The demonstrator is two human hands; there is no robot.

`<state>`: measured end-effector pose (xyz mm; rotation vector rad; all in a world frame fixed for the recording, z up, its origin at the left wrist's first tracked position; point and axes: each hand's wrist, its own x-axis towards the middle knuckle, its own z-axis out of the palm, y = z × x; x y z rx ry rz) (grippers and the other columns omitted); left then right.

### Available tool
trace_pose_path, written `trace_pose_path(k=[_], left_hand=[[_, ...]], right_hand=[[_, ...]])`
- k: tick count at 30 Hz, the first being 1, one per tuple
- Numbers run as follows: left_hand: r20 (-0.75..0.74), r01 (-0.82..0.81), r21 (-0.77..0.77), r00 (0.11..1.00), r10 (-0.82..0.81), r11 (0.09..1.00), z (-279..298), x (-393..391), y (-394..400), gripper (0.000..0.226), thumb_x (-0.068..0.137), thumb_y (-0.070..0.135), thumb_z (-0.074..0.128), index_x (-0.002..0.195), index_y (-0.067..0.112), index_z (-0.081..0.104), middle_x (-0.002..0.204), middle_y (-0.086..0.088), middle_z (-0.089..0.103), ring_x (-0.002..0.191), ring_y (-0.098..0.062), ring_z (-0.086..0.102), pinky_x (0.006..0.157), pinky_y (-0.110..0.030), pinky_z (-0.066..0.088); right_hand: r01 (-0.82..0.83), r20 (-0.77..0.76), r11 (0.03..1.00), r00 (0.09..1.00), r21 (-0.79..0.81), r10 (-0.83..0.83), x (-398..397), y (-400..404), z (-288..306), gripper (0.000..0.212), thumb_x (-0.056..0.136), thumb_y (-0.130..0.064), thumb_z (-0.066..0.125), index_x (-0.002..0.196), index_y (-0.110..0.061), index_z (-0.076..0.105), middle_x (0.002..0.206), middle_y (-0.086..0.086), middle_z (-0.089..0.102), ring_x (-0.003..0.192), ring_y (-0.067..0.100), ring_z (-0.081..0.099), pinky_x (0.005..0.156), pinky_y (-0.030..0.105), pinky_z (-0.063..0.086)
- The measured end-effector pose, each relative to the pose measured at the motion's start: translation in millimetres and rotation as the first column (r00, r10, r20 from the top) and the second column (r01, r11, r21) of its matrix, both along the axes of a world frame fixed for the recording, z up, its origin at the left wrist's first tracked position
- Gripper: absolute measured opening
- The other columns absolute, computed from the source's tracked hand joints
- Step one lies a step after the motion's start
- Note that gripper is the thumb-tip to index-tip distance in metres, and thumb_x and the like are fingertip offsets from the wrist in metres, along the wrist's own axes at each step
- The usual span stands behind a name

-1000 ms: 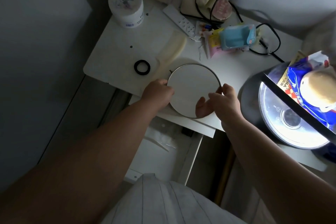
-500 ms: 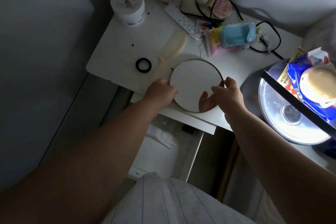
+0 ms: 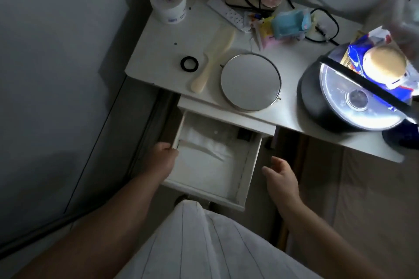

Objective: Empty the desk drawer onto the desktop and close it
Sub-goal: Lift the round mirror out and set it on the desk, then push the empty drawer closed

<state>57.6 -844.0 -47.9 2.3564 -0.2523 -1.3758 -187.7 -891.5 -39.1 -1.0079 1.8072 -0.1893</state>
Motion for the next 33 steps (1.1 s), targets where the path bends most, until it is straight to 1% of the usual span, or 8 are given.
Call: trace_pose_path(k=[4,10,13,15,18,21,26,33], left_hand=[[-0.079,-0.114,0.074,0.99,0.12,0.991,-18,16,45,0.025,0.079,0.023,0.052,0.092,0.005,0.065,0.098,-0.024,0.065,0.098,-0.038,0.062,0.093,-0.05,0.051],[-0.302,-0.34,0.087,0.887,0.35,0.936,-23,14,60,0.018,0.089,0.017,0.046,0.079,0.006,0.058,0.079,-0.007,0.058,0.068,-0.018,0.052,0.061,-0.028,0.041],[-0.375,-0.379,0.088,0.844,0.383,0.921,-24,12,58,0.024,0.088,0.015,0.045,0.103,0.004,0.061,0.117,-0.018,0.063,0.07,-0.018,0.052,0.07,-0.03,0.044],[-0.425,-0.423,0.116,0.797,0.43,0.899,-24,10,56,0.021,0.089,0.013,0.044,0.095,0.003,0.061,0.133,-0.018,0.055,0.076,-0.022,0.054,0.083,-0.034,0.041],[-0.487,-0.5,0.16,0.71,0.509,0.851,-24,8,54,0.019,0.09,0.012,0.042,0.081,0.002,0.054,0.119,-0.02,0.058,0.095,-0.03,0.058,0.099,-0.037,0.043],[-0.5,-0.568,0.168,0.655,0.566,0.806,-23,9,53,0.015,0.088,0.009,0.041,0.081,-0.002,0.048,0.093,-0.021,0.059,0.083,-0.032,0.059,0.102,-0.043,0.045],[-0.534,-0.595,0.172,0.613,0.582,0.785,-16,13,47,0.013,0.086,0.008,0.041,0.085,-0.002,0.049,0.096,-0.022,0.059,0.083,-0.033,0.06,0.094,-0.042,0.048],[-0.578,-0.596,0.179,0.58,0.575,0.782,-9,15,34,0.013,0.087,0.01,0.042,0.086,-0.001,0.049,0.113,-0.023,0.056,0.105,-0.035,0.058,0.106,-0.045,0.042]], right_hand=[[0.092,0.014,0.982,0.995,0.164,-0.096,2,56,-13,0.059,0.091,-0.013,0.056,0.145,-0.011,0.033,0.148,0.011,0.039,0.132,0.028,0.042,0.096,0.034,0.041],[0.33,0.02,0.897,0.936,0.294,-0.35,17,89,-29,0.041,0.09,-0.007,0.053,0.13,0.002,0.049,0.136,0.024,0.049,0.124,0.038,0.048,0.104,0.043,0.041],[0.565,0.123,0.728,0.751,0.388,-0.649,29,93,-27,0.032,0.092,-0.002,0.047,0.123,0.008,0.051,0.132,0.025,0.05,0.123,0.037,0.051,0.106,0.042,0.043],[0.653,0.157,0.634,0.634,0.414,-0.757,33,91,-26,0.035,0.093,-0.001,0.044,0.127,0.006,0.047,0.134,0.023,0.047,0.123,0.035,0.051,0.105,0.039,0.043],[0.702,0.201,0.515,0.484,0.493,-0.852,34,87,-27,0.039,0.093,-0.004,0.041,0.132,0.004,0.043,0.137,0.022,0.048,0.123,0.035,0.05,0.103,0.036,0.043],[0.7,0.241,0.431,0.359,0.57,-0.902,33,85,-26,0.037,0.093,-0.005,0.039,0.129,0.004,0.043,0.137,0.024,0.049,0.123,0.037,0.051,0.108,0.042,0.04],[0.694,0.265,0.404,0.305,0.596,-0.915,35,81,-16,0.032,0.094,-0.005,0.035,0.123,0.007,0.043,0.138,0.025,0.047,0.127,0.038,0.048,0.112,0.039,0.036],[0.684,0.286,0.414,0.3,0.6,-0.91,42,65,3,0.037,0.095,-0.005,0.036,0.13,0.007,0.036,0.139,0.028,0.044,0.128,0.039,0.046,0.109,0.044,0.038]])
